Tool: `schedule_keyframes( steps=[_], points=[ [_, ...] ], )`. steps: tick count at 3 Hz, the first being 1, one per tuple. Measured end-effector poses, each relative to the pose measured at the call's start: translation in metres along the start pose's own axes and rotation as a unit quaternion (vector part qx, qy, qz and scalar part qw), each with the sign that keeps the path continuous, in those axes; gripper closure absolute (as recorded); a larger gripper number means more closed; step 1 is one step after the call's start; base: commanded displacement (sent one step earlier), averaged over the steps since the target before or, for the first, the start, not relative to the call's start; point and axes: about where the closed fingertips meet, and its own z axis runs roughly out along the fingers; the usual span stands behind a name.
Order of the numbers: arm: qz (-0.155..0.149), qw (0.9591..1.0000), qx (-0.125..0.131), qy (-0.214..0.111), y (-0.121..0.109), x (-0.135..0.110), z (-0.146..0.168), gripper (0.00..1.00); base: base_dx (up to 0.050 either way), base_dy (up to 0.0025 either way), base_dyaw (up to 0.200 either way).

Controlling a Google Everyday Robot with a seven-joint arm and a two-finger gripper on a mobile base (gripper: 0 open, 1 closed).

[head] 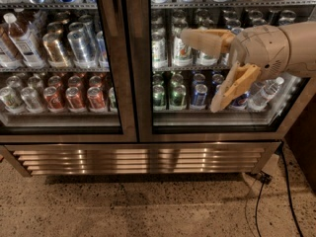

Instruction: Open left fridge door

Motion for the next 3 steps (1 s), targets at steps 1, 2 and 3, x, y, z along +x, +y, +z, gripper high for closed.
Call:
schedule_keyframes(
  steps=[1,2,3],
  points=[
    [0.04,0.9992,0.005,-0.003,-0.0032,0.0028,-0.0004,0.0,0.0,0.0,0.0],
    [0.04,0.9992,0.006,-0.003,-0.0032,0.0029,-0.0003,0.0,0.0,0.0,0.0],
    [0.041,0.999,0.012,0.009,-0.003,0.0051,0.0022,0.0,0.0,0.0,0.0]
  ],
)
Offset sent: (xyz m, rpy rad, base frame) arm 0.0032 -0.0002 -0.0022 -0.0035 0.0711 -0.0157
